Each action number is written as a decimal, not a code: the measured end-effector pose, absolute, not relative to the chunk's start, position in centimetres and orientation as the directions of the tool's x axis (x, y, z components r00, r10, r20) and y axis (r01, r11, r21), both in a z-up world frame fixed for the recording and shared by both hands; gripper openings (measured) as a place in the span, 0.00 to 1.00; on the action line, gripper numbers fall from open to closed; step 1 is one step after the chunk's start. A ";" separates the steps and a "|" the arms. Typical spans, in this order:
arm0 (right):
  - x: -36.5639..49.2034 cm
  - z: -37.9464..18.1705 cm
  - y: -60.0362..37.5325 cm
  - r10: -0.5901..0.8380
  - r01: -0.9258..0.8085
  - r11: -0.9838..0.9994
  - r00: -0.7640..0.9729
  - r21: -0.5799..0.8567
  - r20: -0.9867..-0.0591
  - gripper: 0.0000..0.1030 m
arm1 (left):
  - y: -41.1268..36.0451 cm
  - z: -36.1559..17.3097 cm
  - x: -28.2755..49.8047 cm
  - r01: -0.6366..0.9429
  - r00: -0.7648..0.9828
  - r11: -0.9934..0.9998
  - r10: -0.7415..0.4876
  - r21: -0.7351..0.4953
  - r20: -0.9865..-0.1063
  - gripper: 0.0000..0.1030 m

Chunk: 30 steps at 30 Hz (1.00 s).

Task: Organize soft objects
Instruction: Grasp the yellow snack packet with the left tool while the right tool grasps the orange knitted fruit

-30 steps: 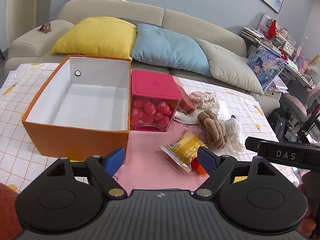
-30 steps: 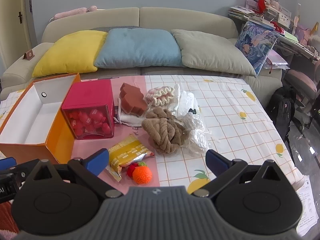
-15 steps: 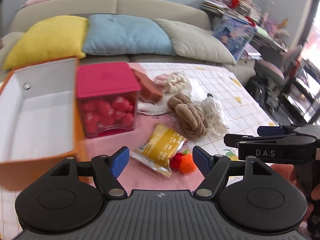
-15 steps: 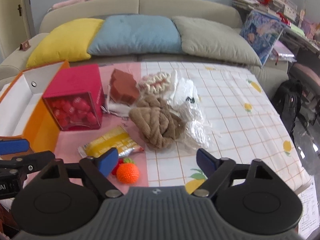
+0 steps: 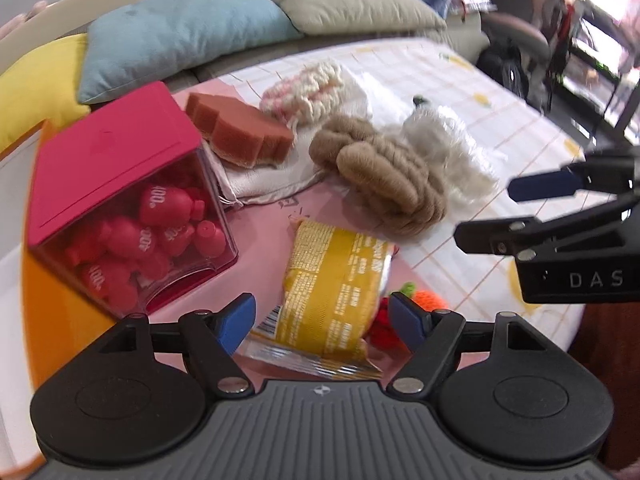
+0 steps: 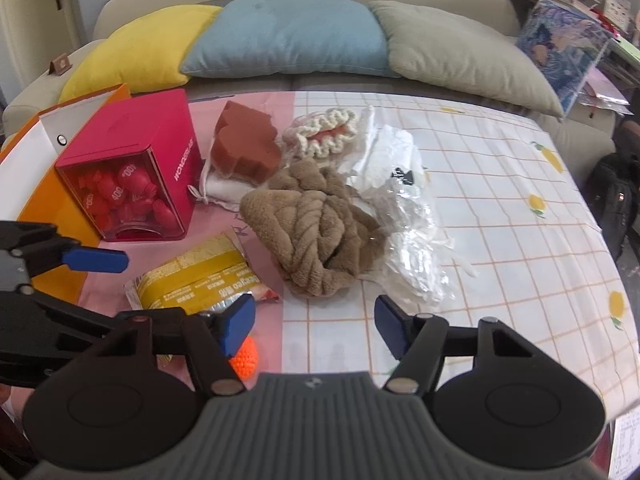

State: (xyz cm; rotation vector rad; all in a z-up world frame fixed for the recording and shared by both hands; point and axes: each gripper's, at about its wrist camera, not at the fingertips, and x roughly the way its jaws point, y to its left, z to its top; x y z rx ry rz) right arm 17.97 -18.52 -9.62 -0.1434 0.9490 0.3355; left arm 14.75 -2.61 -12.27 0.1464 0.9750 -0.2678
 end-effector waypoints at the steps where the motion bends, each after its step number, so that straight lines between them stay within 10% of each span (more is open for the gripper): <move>1: 18.3 -9.9 -18.2 0.226 -0.356 0.934 0.528 0.028 -0.819 0.61 | -2.6 -12.5 15.0 0.293 0.526 0.956 -0.156 0.005 -0.836 0.85; 15: 22.2 -11.7 -16.2 0.202 -0.395 0.918 0.550 -0.040 -0.810 0.61 | -2.9 -15.3 18.1 0.286 0.456 0.956 -0.193 -0.062 -0.869 0.86; 22: 20.5 -11.0 -17.4 0.203 -0.352 0.936 0.546 -0.003 -0.813 0.61 | -3.1 -15.3 17.2 0.293 0.490 0.956 -0.173 -0.026 -0.854 0.55; 30: 16.6 -10.9 -17.2 0.287 -0.369 0.922 0.455 0.115 -0.843 0.55 | -1.9 -13.1 14.1 0.212 0.534 0.976 -0.083 0.038 -0.841 0.51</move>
